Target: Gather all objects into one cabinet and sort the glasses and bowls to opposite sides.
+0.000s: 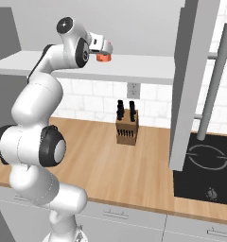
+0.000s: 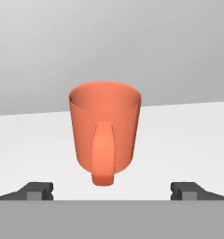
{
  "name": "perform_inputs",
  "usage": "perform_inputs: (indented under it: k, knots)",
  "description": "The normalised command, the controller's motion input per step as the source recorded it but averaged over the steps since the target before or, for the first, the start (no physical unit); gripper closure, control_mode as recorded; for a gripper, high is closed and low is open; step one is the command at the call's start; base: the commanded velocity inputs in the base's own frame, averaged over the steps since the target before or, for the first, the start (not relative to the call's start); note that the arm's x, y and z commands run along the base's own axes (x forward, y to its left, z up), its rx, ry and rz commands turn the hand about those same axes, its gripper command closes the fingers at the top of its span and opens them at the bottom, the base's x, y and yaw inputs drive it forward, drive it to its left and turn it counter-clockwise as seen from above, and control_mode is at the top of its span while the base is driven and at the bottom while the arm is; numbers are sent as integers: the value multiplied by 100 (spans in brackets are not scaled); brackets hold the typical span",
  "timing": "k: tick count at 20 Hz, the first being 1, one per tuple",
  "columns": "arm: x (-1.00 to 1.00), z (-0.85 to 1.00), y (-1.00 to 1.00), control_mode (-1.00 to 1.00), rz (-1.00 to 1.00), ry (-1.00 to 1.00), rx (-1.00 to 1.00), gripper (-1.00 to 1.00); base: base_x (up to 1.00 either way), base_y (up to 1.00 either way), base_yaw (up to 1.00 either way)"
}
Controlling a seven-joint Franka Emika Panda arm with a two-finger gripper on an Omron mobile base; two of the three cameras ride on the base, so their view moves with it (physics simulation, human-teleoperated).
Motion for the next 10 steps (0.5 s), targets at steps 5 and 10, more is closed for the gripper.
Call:
perform_inputs:
  k: [5,10]
  knots:
    - [43,0,0,-100,0,0,0,-100,0,0,0]
    - [31,0,0,-100,0,0,0,-100,0,0,0]
